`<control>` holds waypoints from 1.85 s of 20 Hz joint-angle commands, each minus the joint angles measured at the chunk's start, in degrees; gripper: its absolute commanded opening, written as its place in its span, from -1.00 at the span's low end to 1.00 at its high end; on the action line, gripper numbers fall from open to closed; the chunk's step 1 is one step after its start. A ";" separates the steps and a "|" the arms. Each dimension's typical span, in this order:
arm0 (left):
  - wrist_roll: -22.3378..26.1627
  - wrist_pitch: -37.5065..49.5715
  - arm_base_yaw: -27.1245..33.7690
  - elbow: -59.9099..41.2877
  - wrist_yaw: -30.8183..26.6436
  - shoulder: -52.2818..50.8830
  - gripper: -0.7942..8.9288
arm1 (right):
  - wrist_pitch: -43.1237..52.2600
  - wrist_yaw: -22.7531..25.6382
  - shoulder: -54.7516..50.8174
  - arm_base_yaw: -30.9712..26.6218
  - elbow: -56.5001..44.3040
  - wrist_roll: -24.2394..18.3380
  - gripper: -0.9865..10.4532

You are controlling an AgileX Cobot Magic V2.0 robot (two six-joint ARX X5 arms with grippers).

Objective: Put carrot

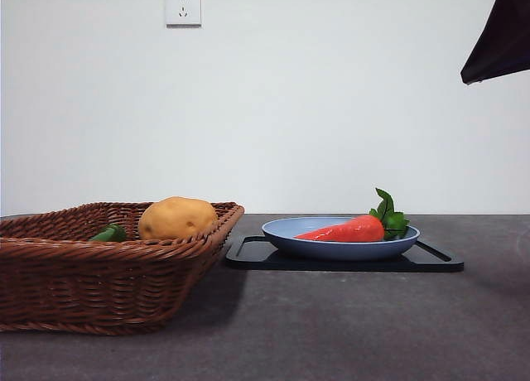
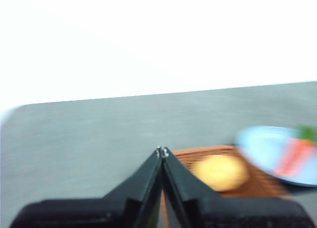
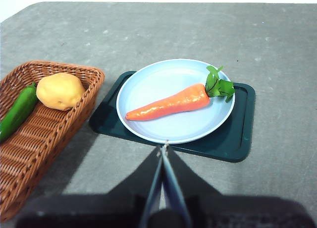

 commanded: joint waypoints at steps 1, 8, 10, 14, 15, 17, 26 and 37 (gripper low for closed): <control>1.68 0.61 4.68 -3.02 0.00 -2.78 -0.82 | 0.74 0.22 0.15 0.46 0.24 0.81 -0.81; 1.64 7.98 10.58 -19.17 0.57 -9.73 -0.82 | 0.74 0.22 0.15 0.46 0.24 0.81 -0.81; 1.49 10.23 10.78 -23.26 0.55 -10.54 -0.82 | 0.77 0.24 0.15 0.46 0.24 0.81 -0.81; 0.90 11.19 10.78 -27.45 0.70 -10.54 -0.82 | 0.74 0.24 0.15 0.46 0.24 0.81 -0.81; 0.31 10.80 10.78 -27.85 0.68 -10.54 -0.82 | 0.74 0.24 0.15 0.46 0.24 0.81 -0.81; 0.15 11.47 10.78 -27.93 0.63 -10.54 -0.82 | 0.74 0.24 0.15 0.46 0.24 0.81 -0.81; 0.15 11.58 10.78 -27.93 0.59 -10.54 -0.82 | 0.74 0.22 0.15 0.46 0.24 0.81 -0.81; 0.15 11.58 10.78 -27.93 0.59 -10.54 -0.82 | 0.13 2.43 -5.05 -0.68 0.22 -7.30 -0.81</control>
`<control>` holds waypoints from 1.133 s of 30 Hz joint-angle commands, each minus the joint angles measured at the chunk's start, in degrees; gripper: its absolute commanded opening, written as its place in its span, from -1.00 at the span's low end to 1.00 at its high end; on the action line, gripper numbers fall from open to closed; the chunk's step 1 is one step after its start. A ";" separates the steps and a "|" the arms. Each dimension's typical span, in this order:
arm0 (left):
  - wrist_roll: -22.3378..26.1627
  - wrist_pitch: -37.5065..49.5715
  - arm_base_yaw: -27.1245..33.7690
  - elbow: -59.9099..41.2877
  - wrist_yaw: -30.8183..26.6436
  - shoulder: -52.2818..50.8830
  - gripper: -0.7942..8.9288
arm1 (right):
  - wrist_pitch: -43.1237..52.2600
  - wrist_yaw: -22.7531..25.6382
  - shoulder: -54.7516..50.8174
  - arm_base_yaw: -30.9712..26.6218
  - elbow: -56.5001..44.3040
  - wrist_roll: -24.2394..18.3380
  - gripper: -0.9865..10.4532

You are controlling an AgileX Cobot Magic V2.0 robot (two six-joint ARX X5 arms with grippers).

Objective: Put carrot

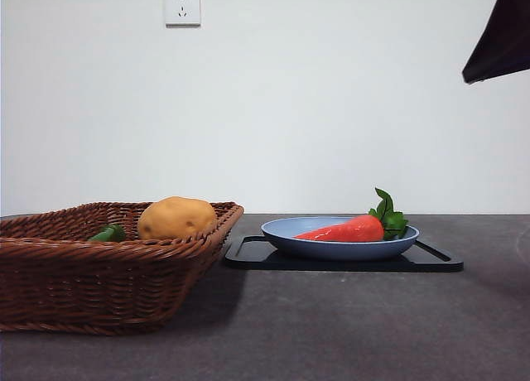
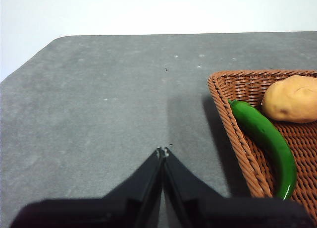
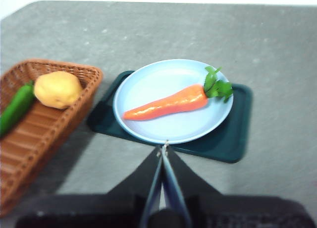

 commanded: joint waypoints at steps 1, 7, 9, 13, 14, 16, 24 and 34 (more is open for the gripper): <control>-0.20 0.59 0.15 -0.37 0.04 -0.26 -0.82 | 0.44 1.11 -5.16 -1.14 0.31 -6.29 -0.81; -0.20 0.59 0.15 -0.37 0.04 -0.26 -0.82 | -0.02 -9.11 -20.70 -19.54 -4.90 -6.99 -0.81; -0.20 0.59 0.15 -0.37 0.04 -0.26 -0.82 | 0.20 -12.55 -23.61 -26.25 -9.18 -6.99 -0.81; -0.20 0.59 0.15 -0.37 0.04 -0.26 -0.82 | 0.35 -16.81 -27.30 -32.30 -15.50 -7.02 -0.81; -0.22 0.59 0.15 -0.37 0.04 -0.26 -0.82 | 0.46 -17.75 -28.22 -33.42 -16.96 -7.02 -0.81; -0.20 0.59 0.15 -0.37 0.04 -0.26 -0.82 | 0.55 -18.16 -30.01 -35.04 -19.50 -6.99 -0.81; -0.20 0.59 0.15 -0.37 0.04 -0.26 -0.82 | 0.52 -17.97 -35.17 -35.98 -25.49 -7.34 -0.81; -0.20 0.59 0.15 -0.37 0.04 -0.26 -0.82 | 0.57 -17.84 -35.89 -35.93 -26.60 -6.64 -0.81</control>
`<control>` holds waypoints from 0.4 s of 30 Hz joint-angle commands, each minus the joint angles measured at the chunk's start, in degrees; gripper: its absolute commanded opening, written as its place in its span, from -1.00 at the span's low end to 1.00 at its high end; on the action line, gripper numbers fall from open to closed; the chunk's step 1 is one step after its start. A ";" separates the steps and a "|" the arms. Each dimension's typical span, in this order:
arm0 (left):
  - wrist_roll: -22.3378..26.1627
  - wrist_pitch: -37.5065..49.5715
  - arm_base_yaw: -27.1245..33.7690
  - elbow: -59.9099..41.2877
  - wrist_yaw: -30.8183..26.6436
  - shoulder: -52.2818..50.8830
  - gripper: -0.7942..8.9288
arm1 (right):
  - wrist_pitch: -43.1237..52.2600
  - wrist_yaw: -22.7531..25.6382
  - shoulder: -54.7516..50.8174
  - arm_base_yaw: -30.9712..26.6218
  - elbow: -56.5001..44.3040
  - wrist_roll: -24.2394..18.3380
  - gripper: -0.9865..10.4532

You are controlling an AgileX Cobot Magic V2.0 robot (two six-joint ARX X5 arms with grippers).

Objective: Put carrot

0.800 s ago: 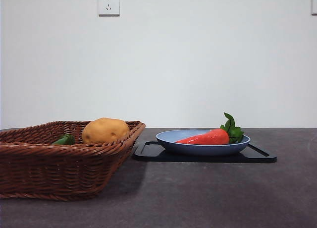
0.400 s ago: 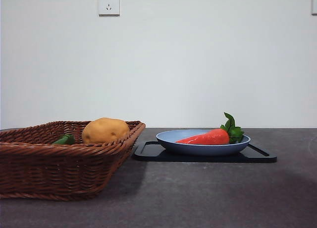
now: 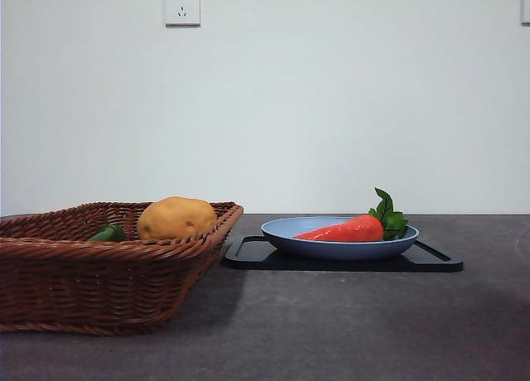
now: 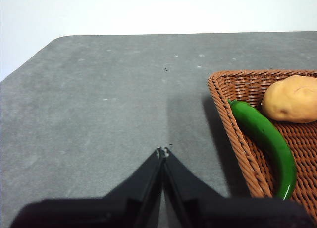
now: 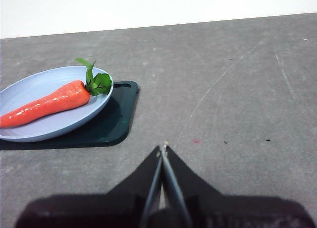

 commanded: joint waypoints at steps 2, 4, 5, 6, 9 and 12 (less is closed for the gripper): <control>-0.20 0.59 0.15 -0.37 0.04 -0.26 -0.82 | 0.37 0.42 -0.07 0.07 -0.42 0.31 -0.81; -0.20 0.59 0.15 -0.37 0.04 -0.26 -0.82 | 0.37 0.39 -0.07 0.07 -0.39 0.31 -0.81; -0.20 0.59 0.15 -0.37 0.04 -0.26 -0.82 | 0.37 0.37 -0.07 0.07 -0.39 0.31 -0.81; -0.20 0.59 0.15 -0.37 0.04 -0.26 -0.82 | 0.37 0.37 -0.07 0.07 -0.39 0.31 -0.81; -0.20 0.59 0.15 -0.37 0.04 -0.26 -0.82 | 0.37 0.39 -0.07 0.07 -0.39 0.31 -0.81; -0.20 0.59 0.15 -0.37 0.04 -0.26 -0.82 | 0.37 0.39 -0.07 0.07 -0.39 0.31 -0.81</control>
